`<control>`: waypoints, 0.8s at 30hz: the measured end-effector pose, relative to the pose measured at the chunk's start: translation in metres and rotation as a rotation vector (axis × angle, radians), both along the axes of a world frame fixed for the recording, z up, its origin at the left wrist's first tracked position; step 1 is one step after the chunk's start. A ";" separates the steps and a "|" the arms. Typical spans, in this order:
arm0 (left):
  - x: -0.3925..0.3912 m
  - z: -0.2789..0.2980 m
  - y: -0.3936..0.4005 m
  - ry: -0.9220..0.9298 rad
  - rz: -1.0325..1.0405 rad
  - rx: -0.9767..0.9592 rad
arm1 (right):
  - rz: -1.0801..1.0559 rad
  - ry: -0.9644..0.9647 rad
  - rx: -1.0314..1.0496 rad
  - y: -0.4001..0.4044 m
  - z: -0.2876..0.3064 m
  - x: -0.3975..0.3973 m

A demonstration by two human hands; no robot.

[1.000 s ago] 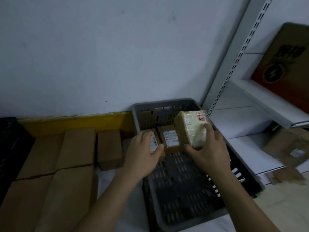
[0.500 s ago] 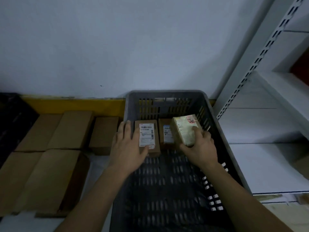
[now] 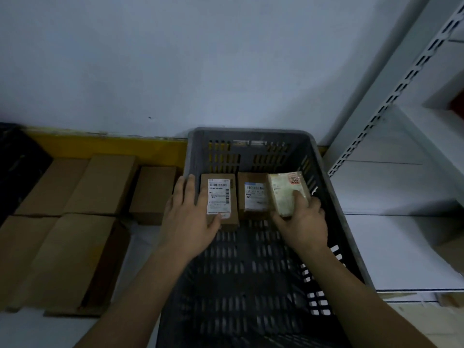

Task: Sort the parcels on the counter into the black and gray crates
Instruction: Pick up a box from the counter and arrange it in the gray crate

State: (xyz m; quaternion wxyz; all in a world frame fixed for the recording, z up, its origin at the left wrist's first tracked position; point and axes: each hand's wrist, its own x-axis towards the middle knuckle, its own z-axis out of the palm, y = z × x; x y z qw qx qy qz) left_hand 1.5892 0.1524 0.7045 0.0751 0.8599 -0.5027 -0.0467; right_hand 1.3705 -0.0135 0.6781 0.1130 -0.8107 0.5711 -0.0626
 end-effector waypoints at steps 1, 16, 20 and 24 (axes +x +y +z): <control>0.000 0.000 0.000 0.002 -0.001 0.000 | -0.018 0.039 -0.016 0.000 0.000 0.005; -0.001 0.000 0.000 0.022 -0.008 -0.020 | 0.304 0.063 0.053 0.000 -0.003 -0.007; 0.000 -0.001 0.000 0.025 0.000 -0.018 | 0.607 0.156 0.167 -0.007 -0.006 -0.025; -0.002 -0.002 0.000 0.032 0.003 -0.033 | 0.695 0.242 0.266 -0.028 -0.030 -0.022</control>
